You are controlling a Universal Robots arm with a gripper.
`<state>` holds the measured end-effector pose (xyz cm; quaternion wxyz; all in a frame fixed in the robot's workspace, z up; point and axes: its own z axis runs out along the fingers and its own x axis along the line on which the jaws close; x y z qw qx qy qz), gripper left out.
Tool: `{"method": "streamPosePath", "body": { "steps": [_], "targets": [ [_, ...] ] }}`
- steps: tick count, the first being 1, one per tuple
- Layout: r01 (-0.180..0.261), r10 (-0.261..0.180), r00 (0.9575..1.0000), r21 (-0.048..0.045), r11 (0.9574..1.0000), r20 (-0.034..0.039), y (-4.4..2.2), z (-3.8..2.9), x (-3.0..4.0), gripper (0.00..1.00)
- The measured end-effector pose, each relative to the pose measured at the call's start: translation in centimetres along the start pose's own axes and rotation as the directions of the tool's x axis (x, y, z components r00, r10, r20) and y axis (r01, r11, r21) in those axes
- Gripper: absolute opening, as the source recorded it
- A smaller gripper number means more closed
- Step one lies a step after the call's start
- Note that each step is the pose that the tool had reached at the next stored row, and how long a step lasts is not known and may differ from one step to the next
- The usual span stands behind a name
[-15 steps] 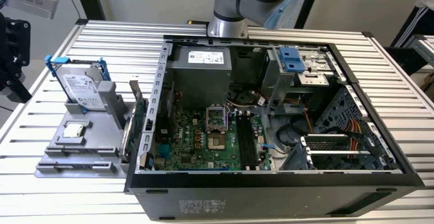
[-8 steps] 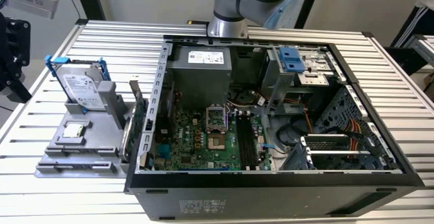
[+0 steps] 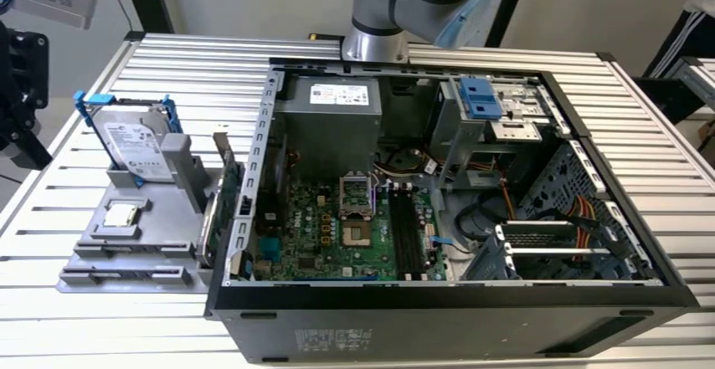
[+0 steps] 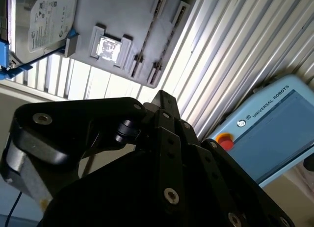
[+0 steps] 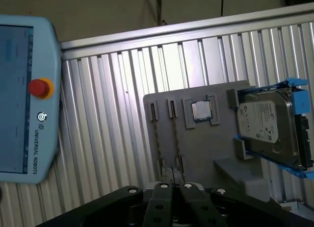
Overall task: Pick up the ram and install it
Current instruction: 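Pick up the ram and move it above insertion slot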
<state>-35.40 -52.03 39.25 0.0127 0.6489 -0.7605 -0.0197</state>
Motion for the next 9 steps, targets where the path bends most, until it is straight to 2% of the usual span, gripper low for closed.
{"method": "streamPosePath", "body": {
  "steps": [7, 9],
  "targets": [
    [0.058, -0.058, 0.9983, -0.0004, 0.9983, -0.0028, 0.00, 0.00, -0.01, 0.00],
    [0.063, -0.063, 0.9980, -0.0005, 0.9980, -0.0031, 0.00, 0.00, -0.01, 0.00]
  ]
}}
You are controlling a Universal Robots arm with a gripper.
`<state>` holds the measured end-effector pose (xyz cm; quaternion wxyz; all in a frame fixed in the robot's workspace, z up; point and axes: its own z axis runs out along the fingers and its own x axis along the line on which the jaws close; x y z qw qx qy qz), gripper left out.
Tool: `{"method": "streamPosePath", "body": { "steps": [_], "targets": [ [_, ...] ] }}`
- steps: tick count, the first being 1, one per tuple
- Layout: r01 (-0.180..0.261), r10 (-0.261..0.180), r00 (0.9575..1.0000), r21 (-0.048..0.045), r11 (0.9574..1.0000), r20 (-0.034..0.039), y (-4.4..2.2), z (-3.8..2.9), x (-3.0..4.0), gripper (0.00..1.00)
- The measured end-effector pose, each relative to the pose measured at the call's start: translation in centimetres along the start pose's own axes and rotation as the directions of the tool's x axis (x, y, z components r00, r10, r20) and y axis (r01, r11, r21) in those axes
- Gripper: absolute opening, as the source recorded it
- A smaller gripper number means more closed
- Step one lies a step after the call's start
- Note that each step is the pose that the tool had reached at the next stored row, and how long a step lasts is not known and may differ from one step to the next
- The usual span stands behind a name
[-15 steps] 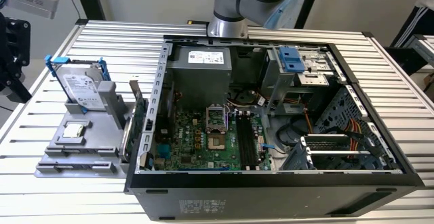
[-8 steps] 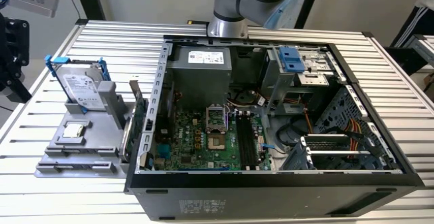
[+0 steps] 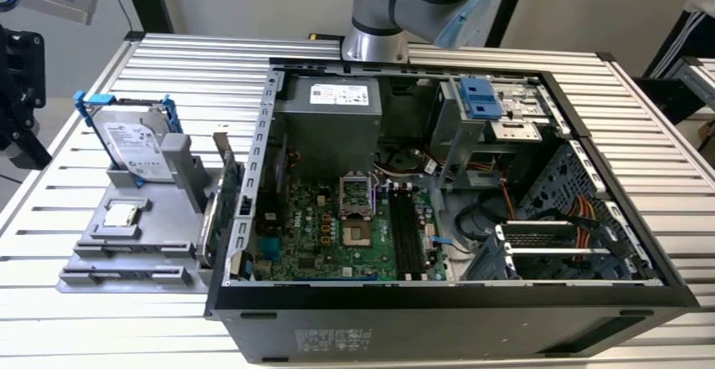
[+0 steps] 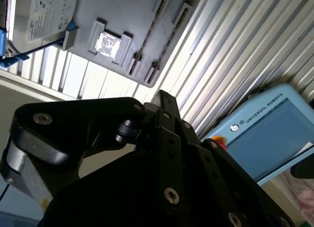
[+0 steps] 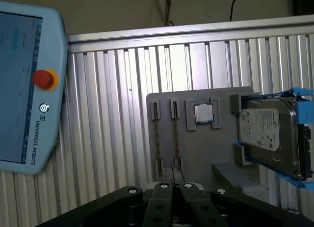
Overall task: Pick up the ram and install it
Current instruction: 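Pick up the ram and move it above insertion slot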
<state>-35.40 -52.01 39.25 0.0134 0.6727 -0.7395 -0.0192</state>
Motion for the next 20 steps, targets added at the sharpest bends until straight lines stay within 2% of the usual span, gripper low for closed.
{"method": "streamPosePath", "body": {
  "steps": [5, 6, 15, 20],
  "targets": [
    [0.001, -0.001, 1.0000, 0.0000, 1.0000, 0.0000, 0.00, 0.00, 0.00, 0.00],
    [0.001, -0.001, 1.0000, 0.0000, 1.0000, -0.0001, 0.00, 0.00, 0.00, 1.00],
    [0.006, -0.006, 1.0000, 0.0005, 1.0000, -0.0003, -0.01, 0.04, -0.01, 1.00],
    [0.047, -0.047, 0.9989, 0.0054, 0.9989, -0.0035, -0.02, 0.40, 0.00, 1.00]
  ]
}}
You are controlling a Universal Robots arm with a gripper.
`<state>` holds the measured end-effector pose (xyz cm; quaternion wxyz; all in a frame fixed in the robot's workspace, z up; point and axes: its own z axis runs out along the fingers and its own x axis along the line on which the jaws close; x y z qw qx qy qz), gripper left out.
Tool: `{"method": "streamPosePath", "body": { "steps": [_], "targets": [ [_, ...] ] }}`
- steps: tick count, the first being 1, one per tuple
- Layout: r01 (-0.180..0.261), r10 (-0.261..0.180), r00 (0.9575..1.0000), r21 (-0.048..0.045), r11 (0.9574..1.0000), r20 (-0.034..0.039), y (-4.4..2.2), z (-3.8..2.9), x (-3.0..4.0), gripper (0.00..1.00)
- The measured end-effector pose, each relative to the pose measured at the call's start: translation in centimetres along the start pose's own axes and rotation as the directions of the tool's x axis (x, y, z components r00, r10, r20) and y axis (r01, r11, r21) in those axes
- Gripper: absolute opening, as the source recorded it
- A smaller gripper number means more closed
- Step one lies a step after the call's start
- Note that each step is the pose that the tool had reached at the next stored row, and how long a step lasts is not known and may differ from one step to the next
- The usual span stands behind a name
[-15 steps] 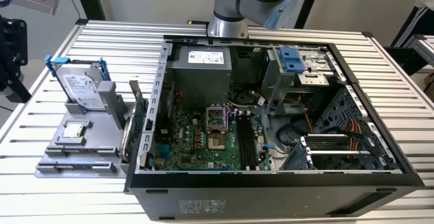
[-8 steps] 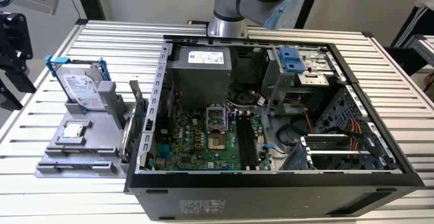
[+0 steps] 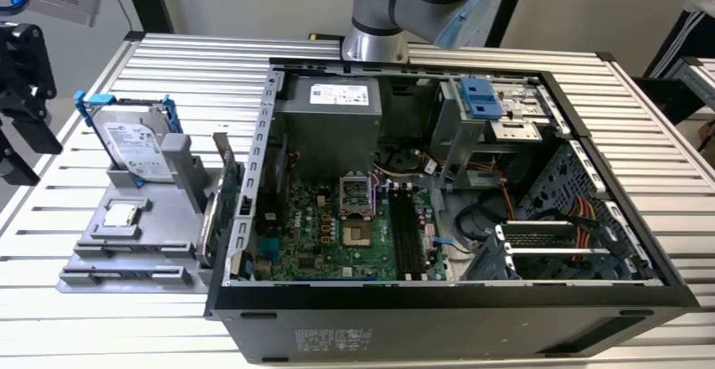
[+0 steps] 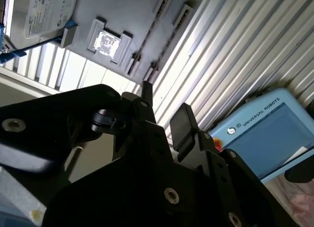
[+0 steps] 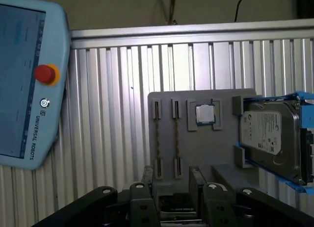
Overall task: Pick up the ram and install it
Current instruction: 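Pick up the ram and move it above insertion slot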
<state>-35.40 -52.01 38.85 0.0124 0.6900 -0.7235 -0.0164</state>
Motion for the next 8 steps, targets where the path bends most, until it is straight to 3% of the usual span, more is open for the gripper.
{"method": "streamPosePath", "body": {
  "steps": [4, 8],
  "targets": [
    [0.032, -0.032, 0.9995, 0.0106, 0.9994, -0.0032, -0.01, 0.37, 0.00, 1.00],
    [0.040, -0.040, 0.9992, 0.0206, 0.9990, -0.0111, -0.04, 0.82, -0.02, 1.00]
  ]
}}
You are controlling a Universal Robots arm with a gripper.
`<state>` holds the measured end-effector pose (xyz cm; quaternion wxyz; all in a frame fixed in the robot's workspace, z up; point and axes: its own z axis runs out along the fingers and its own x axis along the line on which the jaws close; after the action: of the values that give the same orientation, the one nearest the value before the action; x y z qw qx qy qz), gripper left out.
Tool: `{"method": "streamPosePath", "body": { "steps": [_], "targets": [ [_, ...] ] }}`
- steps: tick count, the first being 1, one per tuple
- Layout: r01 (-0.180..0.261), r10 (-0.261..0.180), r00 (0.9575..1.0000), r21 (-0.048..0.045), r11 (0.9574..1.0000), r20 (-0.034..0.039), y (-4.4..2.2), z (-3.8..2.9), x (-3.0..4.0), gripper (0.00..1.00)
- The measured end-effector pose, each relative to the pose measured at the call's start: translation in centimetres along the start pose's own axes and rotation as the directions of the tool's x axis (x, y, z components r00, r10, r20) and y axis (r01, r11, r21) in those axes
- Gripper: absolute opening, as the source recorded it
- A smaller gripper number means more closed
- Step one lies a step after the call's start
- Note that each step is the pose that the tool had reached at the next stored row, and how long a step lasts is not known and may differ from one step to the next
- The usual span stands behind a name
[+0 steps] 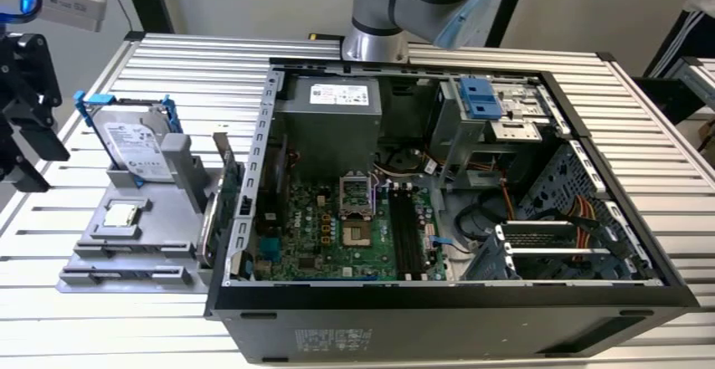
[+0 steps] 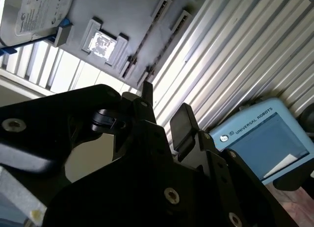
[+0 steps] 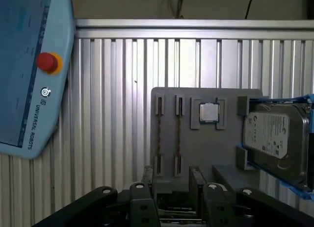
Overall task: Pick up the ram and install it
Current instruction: 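Pick up the ram and move it above insertion slot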
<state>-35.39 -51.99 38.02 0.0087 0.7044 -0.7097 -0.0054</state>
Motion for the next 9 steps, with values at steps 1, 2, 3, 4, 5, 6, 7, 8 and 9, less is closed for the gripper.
{"method": "streamPosePath", "body": {
  "steps": [1, 2, 3, 4, 5, 6, 7, 8, 9],
  "targets": [
    [0.000, 0.000, 1.0000, 0.0004, 1.0000, -0.0016, 0.00, 0.18, 0.00, 1.00],
    [0.000, 0.000, 1.0000, 0.0011, 1.0000, -0.0036, 0.00, 0.33, -0.03, 1.00],
    [0.000, 0.000, 1.0000, 0.0026, 1.0000, -0.0057, 0.00, 0.45, -0.06, 1.00],
    [0.000, 0.000, 1.0000, 0.0046, 1.0000, -0.0076, -0.01, 0.58, -0.08, 1.00],
    [0.000, 0.000, 1.0000, 0.0068, 1.0000, -0.0089, -0.01, 0.72, -0.10, 1.00],
    [0.000, 0.000, 1.0000, 0.0089, 1.0000, -0.0095, -0.02, 0.87, -0.10, 1.00],
    [0.001, 0.000, 1.0000, 0.0105, 0.9999, -0.0096, -0.02, 1.01, -0.11, 1.00],
    [0.000, 0.000, 1.0000, 0.0114, 0.9999, -0.0097, -0.02, 1.12, -0.14, 1.00],
    [0.001, -0.001, 1.0000, 0.0121, 0.9999, -0.0097, -0.02, 1.25, -0.16, 1.00]
  ]
}}
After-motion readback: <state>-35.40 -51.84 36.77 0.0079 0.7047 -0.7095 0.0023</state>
